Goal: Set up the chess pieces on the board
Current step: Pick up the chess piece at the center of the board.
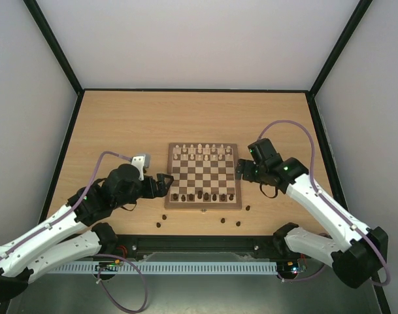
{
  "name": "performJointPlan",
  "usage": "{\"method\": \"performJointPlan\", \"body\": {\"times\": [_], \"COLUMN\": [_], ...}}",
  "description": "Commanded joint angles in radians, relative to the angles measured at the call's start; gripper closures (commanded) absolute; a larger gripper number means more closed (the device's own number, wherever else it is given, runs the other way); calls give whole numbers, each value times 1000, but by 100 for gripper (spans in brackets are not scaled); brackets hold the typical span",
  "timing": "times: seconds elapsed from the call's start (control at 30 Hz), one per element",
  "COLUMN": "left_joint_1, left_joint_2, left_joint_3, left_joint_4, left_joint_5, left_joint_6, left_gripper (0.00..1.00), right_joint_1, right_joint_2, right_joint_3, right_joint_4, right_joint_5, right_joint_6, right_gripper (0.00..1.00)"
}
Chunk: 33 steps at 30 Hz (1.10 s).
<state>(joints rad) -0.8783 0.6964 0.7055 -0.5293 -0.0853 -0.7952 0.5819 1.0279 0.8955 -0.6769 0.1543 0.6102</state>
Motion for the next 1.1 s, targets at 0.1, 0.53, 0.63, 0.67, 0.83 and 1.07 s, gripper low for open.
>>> {"method": "performJointPlan", "body": {"times": [0.1,0.53,0.63,0.67,0.83,1.07], "left_joint_1": [2,3,3,4,5,11], "left_joint_2": [14,34,51,58,92,127], "left_joint_3": [5,8,4,3,4,4], "left_joint_4": [-15,36,53,59,85,115], "left_joint_5": [34,35,46,49,65,79], "left_joint_6": [39,79,90,92,108,122], "left_gripper": [1,1,1,1,1,1], "right_joint_1": [-106,-221,-222,-224,-241,-271], "right_joint_2": [123,339,375,386,434,471], "right_joint_3": [-45,-38,-37,-36,-32,-20], "right_joint_4": [38,61,70,74,89,101], "right_joint_5": [-73,-102,-99,-99,-97,-102], "right_joint_6": [-3,-53,-57,-60,-69,-88], "right_gripper": [7,40,41,42,47,56]}}
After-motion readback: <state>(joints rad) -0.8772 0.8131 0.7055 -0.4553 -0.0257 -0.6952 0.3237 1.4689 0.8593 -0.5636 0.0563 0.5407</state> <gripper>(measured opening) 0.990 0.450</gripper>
